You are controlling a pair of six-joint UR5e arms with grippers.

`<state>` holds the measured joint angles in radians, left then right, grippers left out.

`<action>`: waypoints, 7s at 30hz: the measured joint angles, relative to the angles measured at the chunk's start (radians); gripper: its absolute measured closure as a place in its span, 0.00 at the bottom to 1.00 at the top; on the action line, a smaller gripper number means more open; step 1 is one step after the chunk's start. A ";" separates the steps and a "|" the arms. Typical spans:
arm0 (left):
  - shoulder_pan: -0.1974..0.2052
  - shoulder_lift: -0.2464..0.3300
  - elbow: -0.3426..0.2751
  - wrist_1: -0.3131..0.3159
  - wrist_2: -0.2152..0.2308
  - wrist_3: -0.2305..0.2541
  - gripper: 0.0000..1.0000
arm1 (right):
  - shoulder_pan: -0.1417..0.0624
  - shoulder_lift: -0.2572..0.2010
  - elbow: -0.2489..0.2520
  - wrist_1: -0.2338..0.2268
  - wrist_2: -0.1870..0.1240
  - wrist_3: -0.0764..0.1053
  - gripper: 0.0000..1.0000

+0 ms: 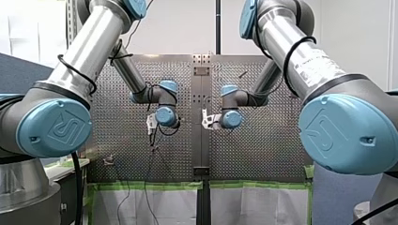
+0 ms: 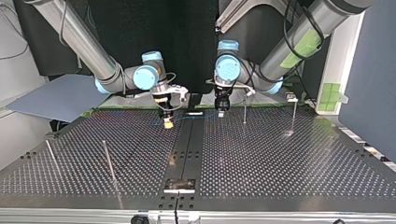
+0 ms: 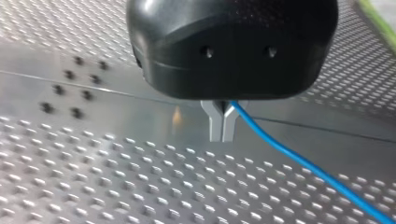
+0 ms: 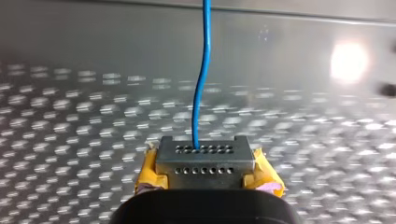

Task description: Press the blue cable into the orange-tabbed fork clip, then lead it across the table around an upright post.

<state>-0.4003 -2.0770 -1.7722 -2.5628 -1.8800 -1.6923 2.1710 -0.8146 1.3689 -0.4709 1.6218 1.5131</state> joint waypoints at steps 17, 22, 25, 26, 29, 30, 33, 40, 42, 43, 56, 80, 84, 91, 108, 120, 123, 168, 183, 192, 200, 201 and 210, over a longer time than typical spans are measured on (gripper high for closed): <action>-0.019 0.143 0.069 -0.106 -0.001 0.006 1.00 | 0.014 -0.135 -0.055 0.093 -0.001 0.008 1.00; -0.026 0.184 0.112 -0.148 -0.003 0.007 1.00 | 0.018 -0.180 -0.087 0.129 -0.001 0.006 1.00; -0.028 0.198 0.141 -0.177 -0.011 0.007 1.00 | 0.020 -0.207 -0.098 0.142 -0.001 0.008 1.00; -0.029 0.201 0.152 -0.186 -0.013 0.007 1.00 | 0.020 -0.215 -0.100 0.144 -0.001 0.008 1.00; -0.029 0.204 0.173 -0.199 -0.015 0.006 1.00 | 0.018 -0.240 -0.106 0.149 -0.001 0.009 1.00; -0.030 0.204 0.176 -0.201 -0.015 0.006 1.00 | 0.018 -0.247 -0.107 0.149 0.000 0.009 1.00; -0.031 0.204 0.188 -0.204 -0.014 0.005 1.00 | 0.014 -0.272 -0.111 0.152 0.000 0.012 1.00; -0.033 0.204 0.222 -0.220 -0.007 0.002 1.00 | 0.002 -0.337 -0.116 0.160 0.001 0.020 1.00; -0.034 0.204 0.240 -0.235 -0.004 0.002 1.00 | -0.004 -0.355 -0.116 0.162 0.001 0.025 1.00; -0.034 0.204 0.247 -0.242 -0.001 0.001 1.00 | -0.007 -0.362 -0.117 0.162 0.001 0.026 1.00; -0.036 0.202 0.359 -0.326 0.033 -0.017 1.00 | -0.064 -0.409 -0.116 0.188 0.020 0.031 1.00; -0.064 0.110 0.570 -0.419 0.124 -0.104 1.00 | -0.185 -0.410 -0.116 0.230 0.024 0.037 1.00; -0.079 0.082 0.606 -0.444 0.138 -0.102 1.00 | -0.204 -0.410 -0.116 0.232 0.024 0.039 1.00; -0.104 0.055 0.667 -0.457 0.144 -0.106 1.00 | -0.239 -0.410 -0.116 0.241 0.023 0.039 1.00; -0.120 0.032 0.722 -0.457 0.180 -0.147 1.00 | -0.327 -0.408 -0.113 0.255 0.016 0.040 1.00; -0.145 -0.047 0.764 -0.471 0.208 -0.163 1.00 | -0.355 -0.405 -0.094 0.253 0.002 0.041 1.00; -0.154 -0.064 0.778 -0.475 0.213 -0.165 1.00 | -0.362 -0.403 -0.088 0.253 -0.002 0.044 1.00; -0.181 -0.182 0.768 -0.460 0.176 -0.170 0.41 | -0.370 -0.222 0.006 0.232 -0.009 0.073 1.00; -0.181 -0.183 0.750 -0.427 0.201 -0.171 0.00 | -0.366 -0.215 0.035 0.198 -0.010 0.079 1.00; -0.181 -0.182 0.750 -0.426 0.243 -0.182 0.00 | -0.365 -0.213 0.044 0.165 -0.012 0.084 1.00; -0.175 -0.180 0.750 -0.431 0.244 -0.179 0.00 | -0.364 -0.213 0.044 0.164 -0.013 0.084 1.00; -0.175 -0.179 0.750 -0.431 0.244 -0.178 0.00 | -0.364 -0.213 0.044 0.164 -0.013 0.084 1.00; -0.172 -0.179 0.750 -0.432 0.224 -0.179 0.00 | -0.365 -0.211 0.050 0.162 -0.012 0.085 1.00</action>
<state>-0.5726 -2.2557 -1.0224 -2.9945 -1.6563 -1.8715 1.8064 -1.0260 1.4193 -0.3094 1.6098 1.5980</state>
